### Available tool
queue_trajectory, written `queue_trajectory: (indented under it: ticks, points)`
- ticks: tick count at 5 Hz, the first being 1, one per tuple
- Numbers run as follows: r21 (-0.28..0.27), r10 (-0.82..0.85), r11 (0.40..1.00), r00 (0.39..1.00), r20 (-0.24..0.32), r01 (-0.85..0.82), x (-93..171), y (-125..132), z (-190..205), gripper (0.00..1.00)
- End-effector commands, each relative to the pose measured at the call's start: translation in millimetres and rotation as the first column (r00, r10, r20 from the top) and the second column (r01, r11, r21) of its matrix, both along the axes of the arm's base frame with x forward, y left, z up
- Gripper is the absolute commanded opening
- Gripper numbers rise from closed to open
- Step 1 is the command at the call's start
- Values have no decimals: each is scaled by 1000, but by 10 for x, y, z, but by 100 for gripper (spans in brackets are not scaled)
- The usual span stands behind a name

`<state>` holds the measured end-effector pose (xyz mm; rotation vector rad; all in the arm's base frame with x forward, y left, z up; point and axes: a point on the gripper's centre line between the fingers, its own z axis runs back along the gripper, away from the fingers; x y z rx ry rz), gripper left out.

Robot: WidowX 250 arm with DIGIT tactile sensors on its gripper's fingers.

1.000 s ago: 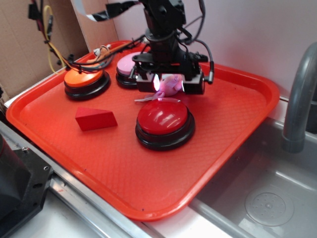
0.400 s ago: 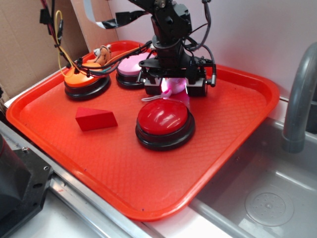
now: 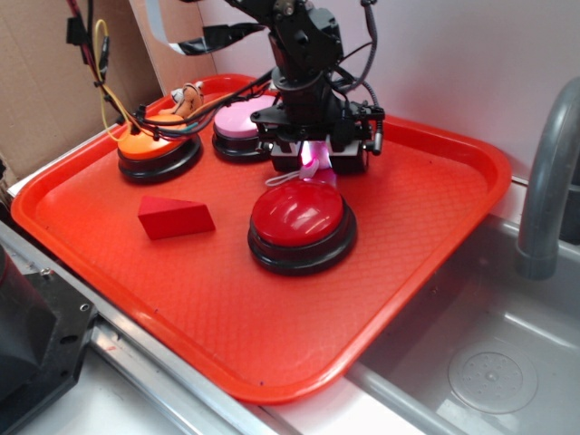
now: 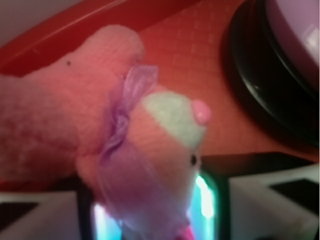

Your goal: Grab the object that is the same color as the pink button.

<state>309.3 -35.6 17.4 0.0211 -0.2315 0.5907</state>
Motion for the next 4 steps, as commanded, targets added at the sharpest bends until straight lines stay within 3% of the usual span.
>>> queue_trajectory:
  ticks: [1,2,3,4]
  points:
    - [-59,-108,992,994,32,110,-84,180,612,0]
    - [-7,-248,969,969,25,248,-257,200,971,0]
    - [3,-379,925,924,-44,379,-532,315,1335,0]
    - [38,-455,889,890,-35,456,-839,496,1605,0]
